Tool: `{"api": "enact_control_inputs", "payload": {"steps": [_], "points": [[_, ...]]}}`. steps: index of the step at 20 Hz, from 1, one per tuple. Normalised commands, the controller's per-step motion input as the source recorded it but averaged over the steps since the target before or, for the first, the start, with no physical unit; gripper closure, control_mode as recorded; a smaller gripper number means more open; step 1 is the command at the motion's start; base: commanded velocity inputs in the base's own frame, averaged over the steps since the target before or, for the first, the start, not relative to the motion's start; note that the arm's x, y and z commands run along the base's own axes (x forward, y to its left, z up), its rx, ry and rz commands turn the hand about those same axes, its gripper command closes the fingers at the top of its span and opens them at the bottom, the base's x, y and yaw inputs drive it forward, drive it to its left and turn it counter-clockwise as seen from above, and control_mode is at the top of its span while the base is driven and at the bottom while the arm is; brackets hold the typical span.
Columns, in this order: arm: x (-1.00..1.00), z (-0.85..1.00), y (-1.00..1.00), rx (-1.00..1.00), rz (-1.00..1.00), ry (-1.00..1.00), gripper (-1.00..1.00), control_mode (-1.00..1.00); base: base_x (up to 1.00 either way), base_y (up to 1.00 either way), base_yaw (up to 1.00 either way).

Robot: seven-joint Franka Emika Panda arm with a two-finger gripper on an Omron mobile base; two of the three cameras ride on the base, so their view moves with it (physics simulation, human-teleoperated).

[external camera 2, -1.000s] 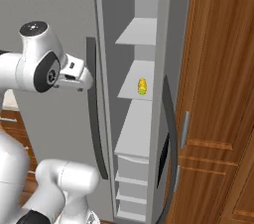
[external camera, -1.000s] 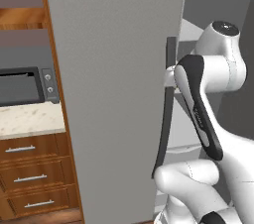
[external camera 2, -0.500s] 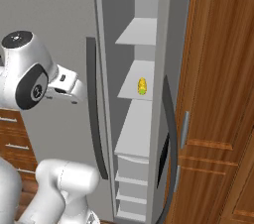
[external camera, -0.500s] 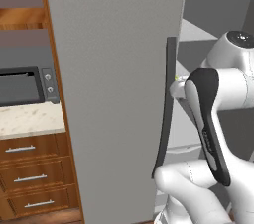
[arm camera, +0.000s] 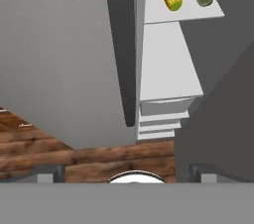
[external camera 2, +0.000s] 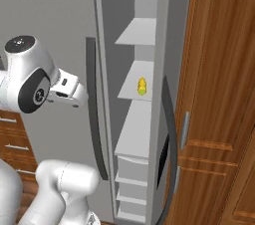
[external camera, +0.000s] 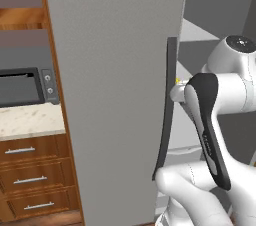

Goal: Take the lemon wedge and corn out of the freezer and place them in the tupperware container on the counter. Then put the tupperware containing the vegetables back in the freezer.

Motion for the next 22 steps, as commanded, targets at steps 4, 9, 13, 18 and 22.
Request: {"api": "enact_control_inputs", "payload": {"steps": [4,9,13,18,22], "points": [[0.00,0.00,0.00,0.00,0.00,0.00,-1.00,1.00,0.27,-0.33,0.00],[0.00,0.00,0.00,0.00,0.00,0.00,-1.00,1.00,0.35,-0.49,0.00],[0.00,0.00,0.00,0.00,0.00,0.00,-1.00,1.00,0.39,-0.54,0.00],[0.00,0.00,0.00,0.00,0.00,0.00,-1.00,1.00,0.57,-0.28,0.00],[0.00,0.00,0.00,0.00,0.00,0.00,-1.00,1.00,0.78,-0.22,0.00]]}}
